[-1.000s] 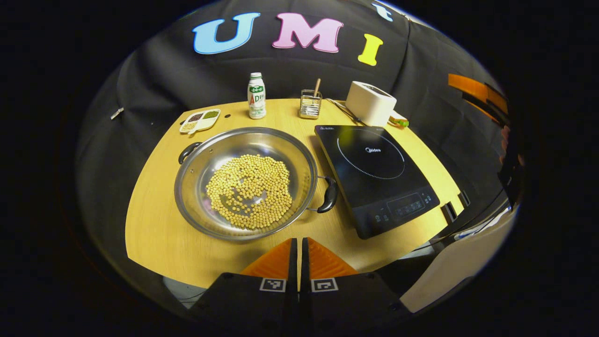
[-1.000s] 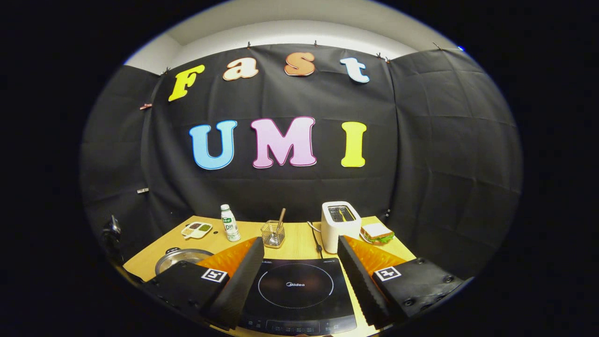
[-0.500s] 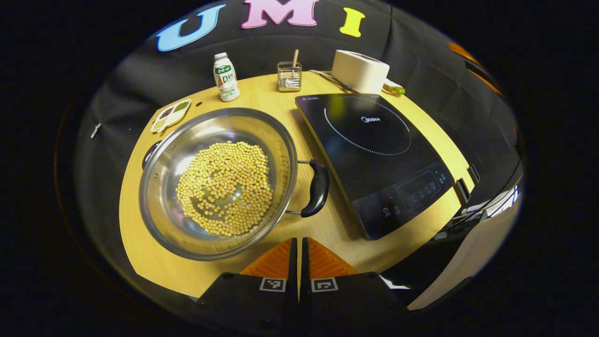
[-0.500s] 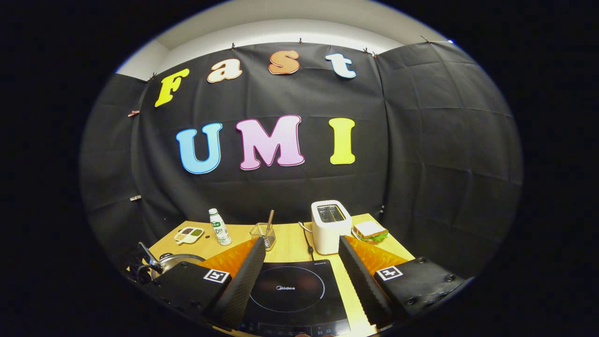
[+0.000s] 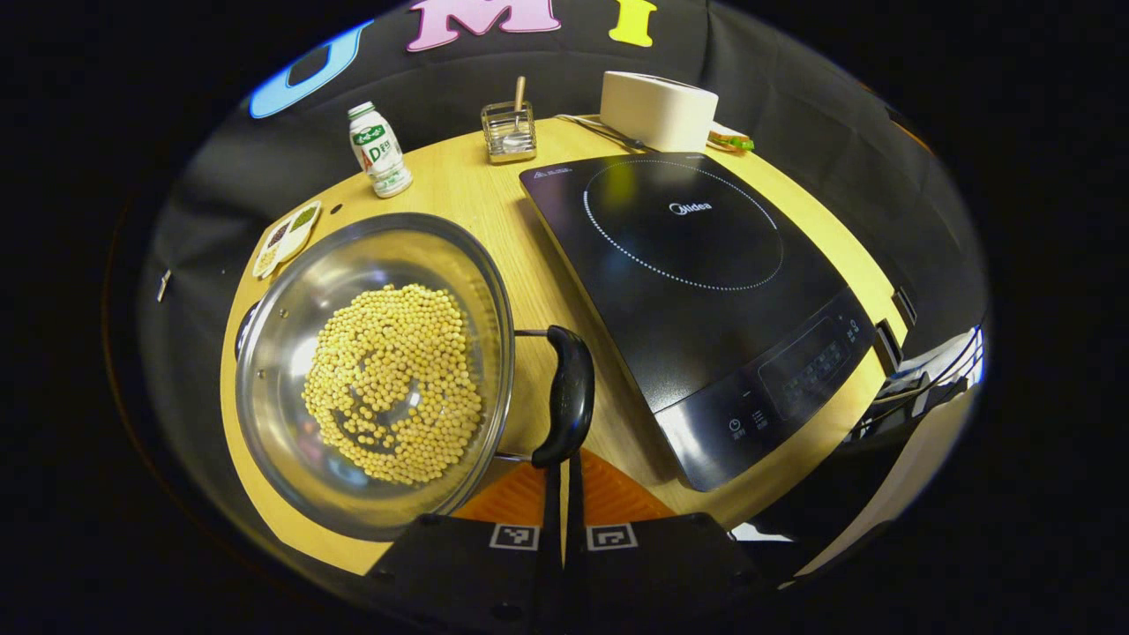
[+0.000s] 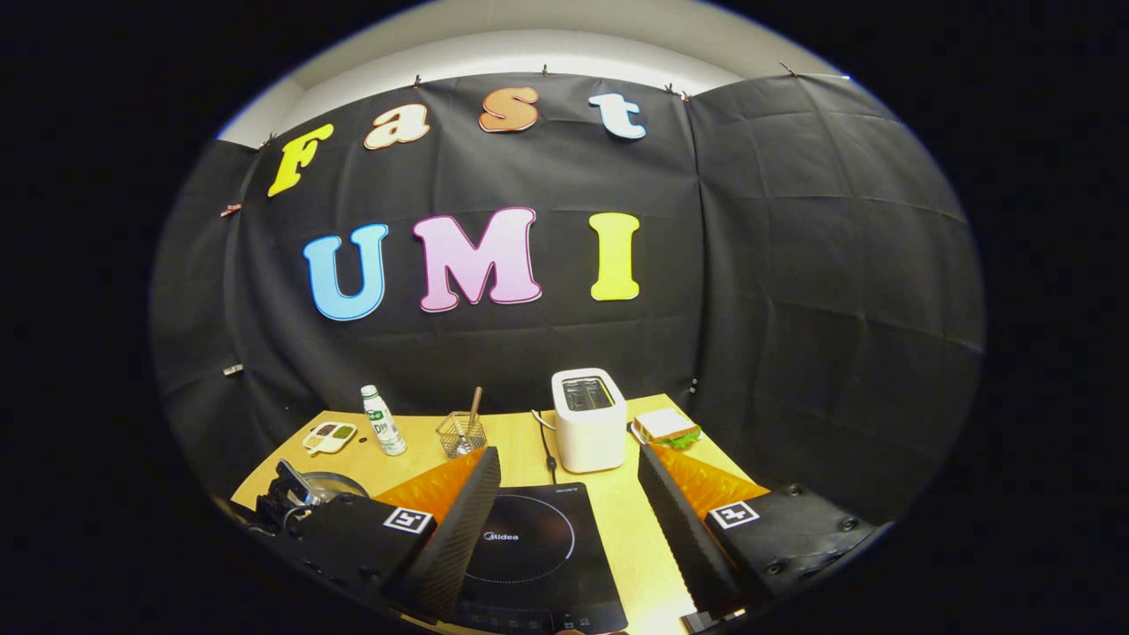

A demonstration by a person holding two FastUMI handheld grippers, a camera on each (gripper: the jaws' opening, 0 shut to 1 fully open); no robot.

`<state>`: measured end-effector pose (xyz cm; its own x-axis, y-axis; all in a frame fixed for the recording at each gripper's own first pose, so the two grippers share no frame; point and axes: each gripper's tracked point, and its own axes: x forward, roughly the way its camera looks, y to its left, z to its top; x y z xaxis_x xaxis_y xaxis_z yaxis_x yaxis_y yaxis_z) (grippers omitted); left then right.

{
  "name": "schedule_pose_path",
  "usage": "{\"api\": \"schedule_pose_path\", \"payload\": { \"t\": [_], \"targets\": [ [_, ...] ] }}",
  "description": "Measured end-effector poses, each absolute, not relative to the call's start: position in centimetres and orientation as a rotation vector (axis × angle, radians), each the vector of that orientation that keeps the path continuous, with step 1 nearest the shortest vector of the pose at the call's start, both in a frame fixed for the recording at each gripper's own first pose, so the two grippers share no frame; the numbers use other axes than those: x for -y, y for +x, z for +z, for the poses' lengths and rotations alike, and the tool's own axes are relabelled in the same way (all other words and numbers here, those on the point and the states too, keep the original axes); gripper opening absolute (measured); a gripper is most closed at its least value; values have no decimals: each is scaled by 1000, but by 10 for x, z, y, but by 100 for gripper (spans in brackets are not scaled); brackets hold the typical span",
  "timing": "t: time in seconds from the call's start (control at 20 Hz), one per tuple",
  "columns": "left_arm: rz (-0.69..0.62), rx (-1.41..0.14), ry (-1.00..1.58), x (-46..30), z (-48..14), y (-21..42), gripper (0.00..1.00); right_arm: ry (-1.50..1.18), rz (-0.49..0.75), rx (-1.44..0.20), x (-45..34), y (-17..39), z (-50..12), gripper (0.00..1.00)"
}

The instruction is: First push the handle of the pot to place it horizontally, then grasp the pot with both hands and set it on the induction cooktop.

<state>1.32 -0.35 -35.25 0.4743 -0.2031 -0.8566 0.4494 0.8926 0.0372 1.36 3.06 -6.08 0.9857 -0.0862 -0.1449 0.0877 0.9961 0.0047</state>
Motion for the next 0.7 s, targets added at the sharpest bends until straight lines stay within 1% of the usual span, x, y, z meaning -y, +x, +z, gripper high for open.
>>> {"api": "schedule_pose_path", "payload": {
  "t": [0.3, 0.7],
  "targets": [
    [-387, -1007, 270, 10, -354, 27, 5, 21, -124, -143, -13, 16, -61, 98],
    [-377, -981, 253, 26, -350, 58, 5, -3, -119, -151, -14, 19, -62, 98]
  ]
}}
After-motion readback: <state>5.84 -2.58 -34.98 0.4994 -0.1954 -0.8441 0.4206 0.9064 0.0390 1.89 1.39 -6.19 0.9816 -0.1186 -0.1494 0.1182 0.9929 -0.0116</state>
